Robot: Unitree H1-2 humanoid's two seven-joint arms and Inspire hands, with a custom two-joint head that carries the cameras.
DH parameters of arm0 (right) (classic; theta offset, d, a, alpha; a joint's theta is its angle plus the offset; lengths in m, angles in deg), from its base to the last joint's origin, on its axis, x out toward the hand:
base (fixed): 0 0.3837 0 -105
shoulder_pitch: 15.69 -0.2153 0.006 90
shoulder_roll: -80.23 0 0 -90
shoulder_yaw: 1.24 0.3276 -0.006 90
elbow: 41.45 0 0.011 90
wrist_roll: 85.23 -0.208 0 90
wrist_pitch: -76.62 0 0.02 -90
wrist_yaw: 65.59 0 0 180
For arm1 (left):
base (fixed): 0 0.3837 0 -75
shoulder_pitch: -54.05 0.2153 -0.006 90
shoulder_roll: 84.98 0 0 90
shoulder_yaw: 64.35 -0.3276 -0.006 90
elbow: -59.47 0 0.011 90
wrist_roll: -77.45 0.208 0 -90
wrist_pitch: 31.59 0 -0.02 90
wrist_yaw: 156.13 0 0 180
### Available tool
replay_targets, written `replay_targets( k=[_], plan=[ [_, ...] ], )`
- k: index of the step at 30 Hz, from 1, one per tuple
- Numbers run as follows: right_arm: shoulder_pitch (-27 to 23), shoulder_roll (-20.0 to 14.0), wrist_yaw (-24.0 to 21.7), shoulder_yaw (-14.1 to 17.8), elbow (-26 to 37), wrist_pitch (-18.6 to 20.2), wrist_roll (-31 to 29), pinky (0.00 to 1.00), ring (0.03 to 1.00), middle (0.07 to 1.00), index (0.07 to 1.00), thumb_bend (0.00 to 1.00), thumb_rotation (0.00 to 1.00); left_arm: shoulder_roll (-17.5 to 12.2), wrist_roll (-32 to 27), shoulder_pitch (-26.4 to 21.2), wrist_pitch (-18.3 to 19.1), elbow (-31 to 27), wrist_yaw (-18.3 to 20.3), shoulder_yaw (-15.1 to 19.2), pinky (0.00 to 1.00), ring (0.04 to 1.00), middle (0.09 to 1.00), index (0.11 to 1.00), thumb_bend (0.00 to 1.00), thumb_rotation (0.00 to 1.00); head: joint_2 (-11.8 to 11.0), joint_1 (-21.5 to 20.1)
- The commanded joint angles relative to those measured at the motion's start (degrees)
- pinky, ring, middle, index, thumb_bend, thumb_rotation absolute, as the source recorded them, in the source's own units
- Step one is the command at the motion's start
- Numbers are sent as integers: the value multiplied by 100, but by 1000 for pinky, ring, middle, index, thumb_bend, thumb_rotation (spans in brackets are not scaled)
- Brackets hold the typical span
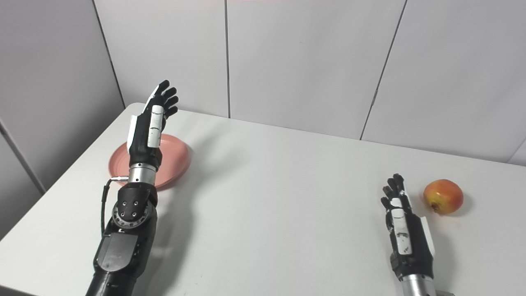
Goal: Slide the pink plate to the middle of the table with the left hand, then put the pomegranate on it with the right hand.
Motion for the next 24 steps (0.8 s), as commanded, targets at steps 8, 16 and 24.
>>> replay_targets(
  k=[8,16,24],
  plan=[
    [-120,-86,-53,60,-141,-325,-69,1000,1000,1000,1000,598,912,-343,-131,-415,-393,195,-213,375,789,812,826,826,785,1000,-71,17],
    [-119,-91,-99,73,-144,-327,-112,1000,1000,1000,1000,573,892,-602,-91,-430,-377,446,-374,567,763,800,811,806,834,1000,-74,36],
    [-125,-101,-100,78,-143,-319,-119,1000,1000,1000,1000,562,887,-782,-291,-431,-448,705,-389,737,771,787,797,795,811,1000,-63,67]
  ],
)
